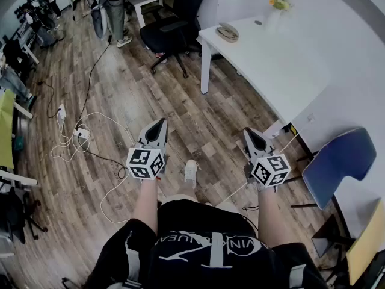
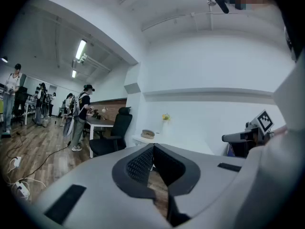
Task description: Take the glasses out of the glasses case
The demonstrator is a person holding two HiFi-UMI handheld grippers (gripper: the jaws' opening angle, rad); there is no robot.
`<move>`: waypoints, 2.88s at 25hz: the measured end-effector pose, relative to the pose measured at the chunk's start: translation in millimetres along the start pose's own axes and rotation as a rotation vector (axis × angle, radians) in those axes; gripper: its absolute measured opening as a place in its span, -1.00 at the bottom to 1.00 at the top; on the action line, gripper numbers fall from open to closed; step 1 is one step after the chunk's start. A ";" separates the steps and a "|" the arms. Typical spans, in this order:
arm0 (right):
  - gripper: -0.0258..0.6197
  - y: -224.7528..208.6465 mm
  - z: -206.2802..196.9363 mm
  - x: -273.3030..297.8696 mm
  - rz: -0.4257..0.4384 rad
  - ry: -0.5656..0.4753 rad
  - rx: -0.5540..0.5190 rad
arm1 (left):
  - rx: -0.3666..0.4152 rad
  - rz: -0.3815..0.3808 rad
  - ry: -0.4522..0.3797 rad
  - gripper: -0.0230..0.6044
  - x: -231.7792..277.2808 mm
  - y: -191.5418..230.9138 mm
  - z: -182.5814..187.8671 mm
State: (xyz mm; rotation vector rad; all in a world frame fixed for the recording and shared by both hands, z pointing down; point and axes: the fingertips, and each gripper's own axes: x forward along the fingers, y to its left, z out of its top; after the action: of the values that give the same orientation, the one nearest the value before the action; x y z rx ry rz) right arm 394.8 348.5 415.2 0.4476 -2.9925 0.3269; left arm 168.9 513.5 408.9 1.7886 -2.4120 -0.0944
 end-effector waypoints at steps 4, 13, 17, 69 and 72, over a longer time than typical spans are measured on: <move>-0.80 -24.4 8.0 33.3 -0.014 -0.004 0.002 | 0.011 -0.007 -0.005 -0.88 41.3 18.0 8.0; -0.81 -72.3 8.6 116.0 -0.014 0.055 0.027 | -0.028 -0.004 0.011 -0.88 130.0 56.9 8.2; -0.80 -78.2 2.4 160.0 0.002 0.082 0.049 | -0.036 0.009 0.044 -0.88 153.7 82.3 2.1; -0.34 -282.3 61.2 475.4 -0.080 0.077 0.236 | -0.101 -0.084 0.146 -0.88 509.1 212.0 6.9; -0.34 -297.1 62.8 487.9 -0.076 0.083 0.246 | -0.099 -0.099 0.155 -0.88 536.0 207.9 8.1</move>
State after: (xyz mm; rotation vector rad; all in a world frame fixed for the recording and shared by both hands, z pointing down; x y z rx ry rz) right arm 15.0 -78.7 474.9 0.5525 -2.8565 0.6922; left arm -182.0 61.8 467.2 1.8001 -2.1749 -0.0799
